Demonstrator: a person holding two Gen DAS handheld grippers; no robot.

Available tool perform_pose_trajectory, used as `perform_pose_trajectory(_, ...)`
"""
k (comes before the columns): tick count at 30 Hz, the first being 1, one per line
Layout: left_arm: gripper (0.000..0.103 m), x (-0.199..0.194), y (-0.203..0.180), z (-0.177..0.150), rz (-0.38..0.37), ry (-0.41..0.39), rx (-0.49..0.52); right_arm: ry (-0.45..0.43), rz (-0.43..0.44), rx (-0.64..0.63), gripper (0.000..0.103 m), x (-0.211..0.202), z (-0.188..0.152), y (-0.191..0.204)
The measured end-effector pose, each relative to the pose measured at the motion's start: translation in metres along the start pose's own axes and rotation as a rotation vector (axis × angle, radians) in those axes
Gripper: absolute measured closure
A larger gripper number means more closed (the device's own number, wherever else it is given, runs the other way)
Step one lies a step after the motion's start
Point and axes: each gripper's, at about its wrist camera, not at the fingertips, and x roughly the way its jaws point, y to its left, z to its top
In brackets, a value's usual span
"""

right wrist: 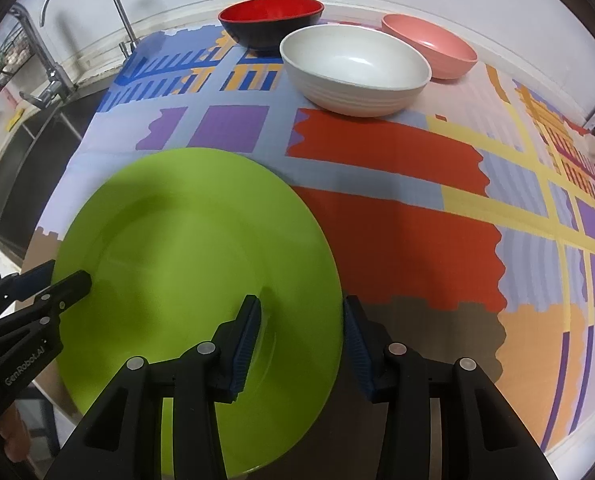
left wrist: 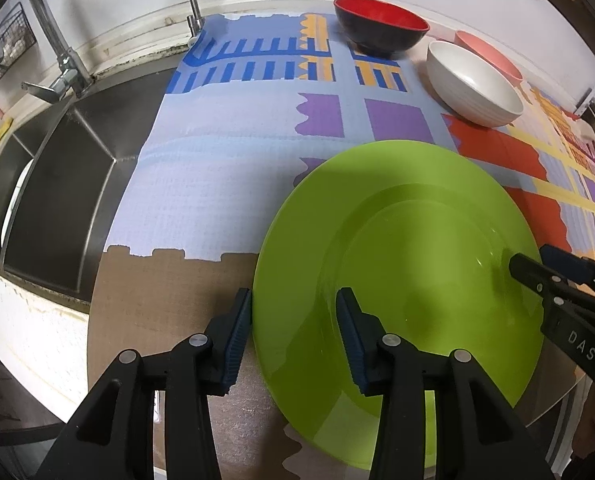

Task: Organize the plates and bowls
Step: 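Lift the green plate with both grippers and carry it over the blue-and-white plate, then lower the green plate onto the blue-and-white plate and open both grippers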

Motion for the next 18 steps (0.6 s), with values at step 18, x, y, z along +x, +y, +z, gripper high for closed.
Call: perform_pose_trajectory(18, 0.032, -0.057, -0.042, 0.020, -0.054, -0.171, 0.135, -0.137, -0.003, 0.057, 0.059, -0.057, 0.001, -0.019)
